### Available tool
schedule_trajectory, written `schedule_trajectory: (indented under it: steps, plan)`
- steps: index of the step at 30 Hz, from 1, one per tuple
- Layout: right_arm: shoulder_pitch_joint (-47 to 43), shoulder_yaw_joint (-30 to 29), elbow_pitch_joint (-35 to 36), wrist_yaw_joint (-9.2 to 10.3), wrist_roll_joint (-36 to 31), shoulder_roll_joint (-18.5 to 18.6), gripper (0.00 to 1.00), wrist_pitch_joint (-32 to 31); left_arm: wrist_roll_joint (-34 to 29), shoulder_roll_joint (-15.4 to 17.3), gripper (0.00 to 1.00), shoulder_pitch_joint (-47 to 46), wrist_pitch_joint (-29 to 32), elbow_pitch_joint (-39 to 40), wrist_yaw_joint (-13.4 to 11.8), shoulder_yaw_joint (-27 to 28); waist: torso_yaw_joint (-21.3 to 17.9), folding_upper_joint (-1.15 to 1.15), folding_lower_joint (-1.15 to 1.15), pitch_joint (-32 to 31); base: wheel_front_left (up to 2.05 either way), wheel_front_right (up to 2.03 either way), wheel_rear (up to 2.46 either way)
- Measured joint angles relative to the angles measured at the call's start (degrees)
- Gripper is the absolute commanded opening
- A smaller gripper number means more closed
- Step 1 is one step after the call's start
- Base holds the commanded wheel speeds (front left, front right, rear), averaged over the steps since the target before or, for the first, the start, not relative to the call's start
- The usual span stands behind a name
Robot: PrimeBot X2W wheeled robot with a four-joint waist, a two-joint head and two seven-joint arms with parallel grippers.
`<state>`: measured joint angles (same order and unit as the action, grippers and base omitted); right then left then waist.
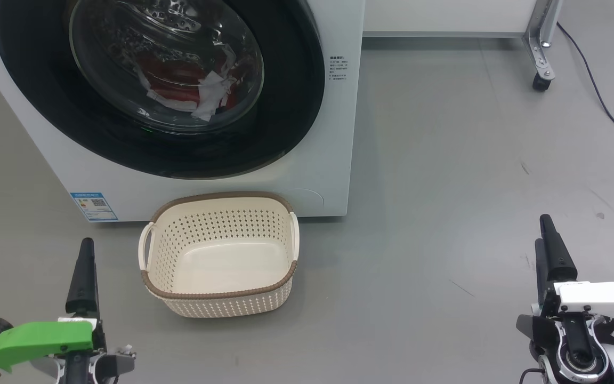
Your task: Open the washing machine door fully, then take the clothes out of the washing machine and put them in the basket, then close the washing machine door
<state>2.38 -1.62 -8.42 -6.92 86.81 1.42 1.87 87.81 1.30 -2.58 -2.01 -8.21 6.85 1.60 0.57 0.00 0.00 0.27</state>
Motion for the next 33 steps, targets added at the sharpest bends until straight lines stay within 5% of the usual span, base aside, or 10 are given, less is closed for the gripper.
schedule_trajectory:
  steps: [12, 33]
  plan:
    - [0.0, 1.4, 2.8, -0.01, -7.2, 0.1, 1.00, 2.1, -5.4, 1.1, 1.00, 0.1, -2.2, 4.9, 0.0, -1.0, 0.0, 0.00, 0.00, 0.0, 0.00, 0.00, 0.00]
    - [0.0, 2.8, 6.0, 3.12, -25.6, 0.4, 1.00, 6.7, -28.4, 3.6, 1.00, 2.3, -6.7, 8.5, 0.0, -4.0, 0.0, 0.00, 0.00, 0.5, 0.00, 0.00, 0.00]
